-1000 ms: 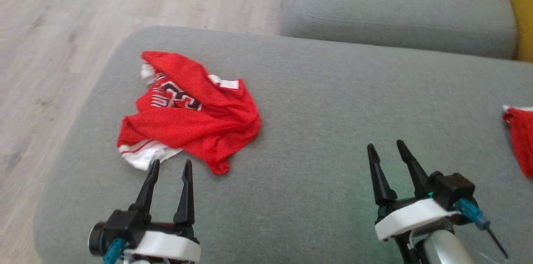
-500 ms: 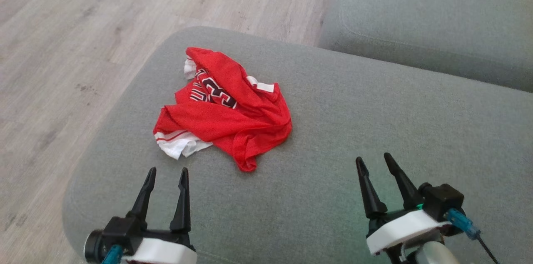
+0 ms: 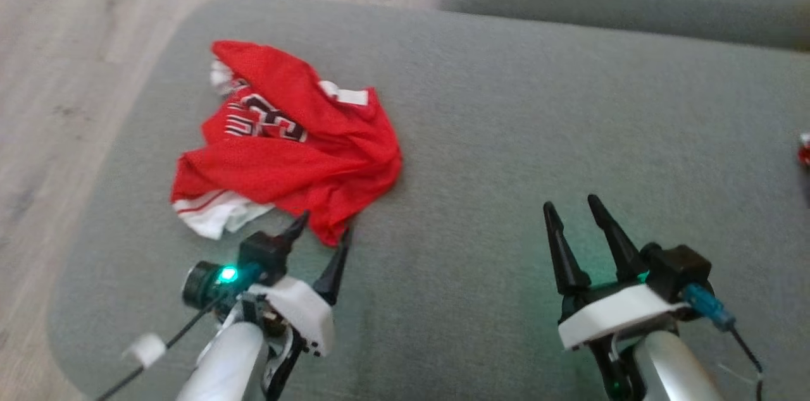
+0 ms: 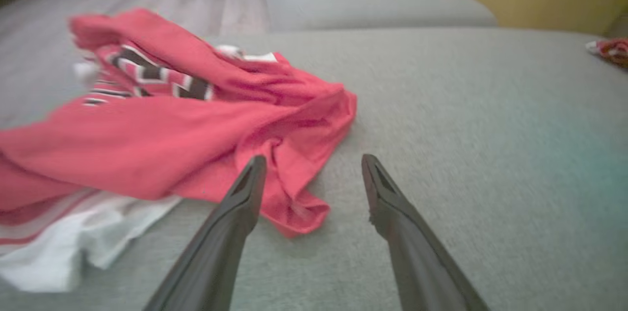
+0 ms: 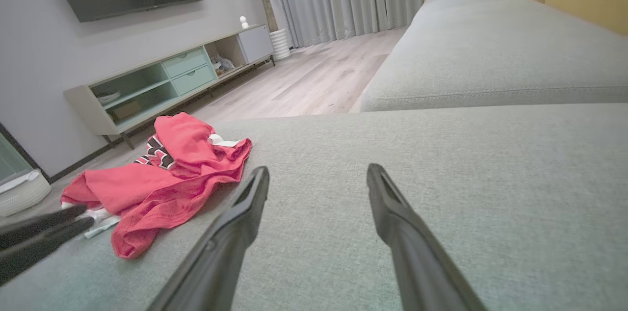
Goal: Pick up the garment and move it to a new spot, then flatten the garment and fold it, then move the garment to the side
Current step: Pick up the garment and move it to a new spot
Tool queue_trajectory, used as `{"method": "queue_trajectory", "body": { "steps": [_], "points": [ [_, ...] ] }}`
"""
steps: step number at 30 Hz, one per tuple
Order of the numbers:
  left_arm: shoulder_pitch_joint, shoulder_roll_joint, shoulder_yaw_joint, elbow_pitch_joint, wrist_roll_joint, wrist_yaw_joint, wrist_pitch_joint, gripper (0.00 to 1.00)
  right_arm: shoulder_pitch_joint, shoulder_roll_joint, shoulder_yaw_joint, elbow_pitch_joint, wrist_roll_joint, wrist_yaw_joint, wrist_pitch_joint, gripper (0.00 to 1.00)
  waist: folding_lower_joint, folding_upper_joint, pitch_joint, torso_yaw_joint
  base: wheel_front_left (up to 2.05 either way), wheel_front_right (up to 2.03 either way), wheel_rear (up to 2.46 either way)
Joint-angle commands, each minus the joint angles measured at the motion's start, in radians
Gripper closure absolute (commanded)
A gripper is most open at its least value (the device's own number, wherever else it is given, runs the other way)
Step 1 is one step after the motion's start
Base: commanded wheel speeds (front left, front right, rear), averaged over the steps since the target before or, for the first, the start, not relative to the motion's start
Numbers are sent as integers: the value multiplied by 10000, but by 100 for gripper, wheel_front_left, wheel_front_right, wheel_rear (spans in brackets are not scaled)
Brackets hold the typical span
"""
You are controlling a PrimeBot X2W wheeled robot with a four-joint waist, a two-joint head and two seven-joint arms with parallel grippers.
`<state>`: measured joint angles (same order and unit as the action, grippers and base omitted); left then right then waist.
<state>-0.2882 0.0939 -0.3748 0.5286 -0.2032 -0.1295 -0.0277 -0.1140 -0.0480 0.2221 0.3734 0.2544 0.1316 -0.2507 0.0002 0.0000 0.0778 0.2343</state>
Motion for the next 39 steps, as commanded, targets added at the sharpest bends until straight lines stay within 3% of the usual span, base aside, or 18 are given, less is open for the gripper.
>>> {"method": "queue_trajectory", "body": {
  "steps": [1, 6, 14, 15, 16, 18, 29, 39],
  "points": [
    [-512, 301, 84, -18, -230, -5, 198, 0, -443, -22, 193, -314, -63, -9, -110, 0, -2, 0, 511, -516, 0, 0, 0],
    [-1243, 690, -363, 1145, -720, -8, 677, 0, -638, -22, 119, -376, -73, -9, -110, 0, -2, 0, 877, -919, 0, 0, 0],
    [-1810, 664, -342, 2340, -760, 54, 1, 2, -773, -22, 96, -371, -40, -9, -110, 0, -2, 0, 981, -1302, 0, 0, 0],
    [-1857, 657, -361, 2443, -747, 54, -108, 25, -785, -22, 101, -363, -29, -9, -110, 0, -2, 0, 970, -1337, 0, 0, 0],
    [-1907, 650, -374, 2545, -735, 60, -219, 58, -796, -22, 110, -357, -11, -9, -110, 0, -2, 0, 956, -1376, 0, 0, 0],
    [-1985, 625, -378, 2748, -774, 63, -421, 100, -809, -22, 151, -337, 30, -9, -111, 0, -2, 0, 906, -1455, 0, 0, 0],
    [-2473, 359, -1062, 2606, -479, 17, -2012, 100, -706, -22, 277, -239, 261, -9, -111, 0, -2, 0, 376, -2007, 0, 0, 0],
    [-3102, -387, -3066, 679, -572, -8, -2312, 100, -735, -22, 631, -204, 569, -9, -111, 0, -2, 0, 196, -3083, 0, 0, 0]
  ]
}}
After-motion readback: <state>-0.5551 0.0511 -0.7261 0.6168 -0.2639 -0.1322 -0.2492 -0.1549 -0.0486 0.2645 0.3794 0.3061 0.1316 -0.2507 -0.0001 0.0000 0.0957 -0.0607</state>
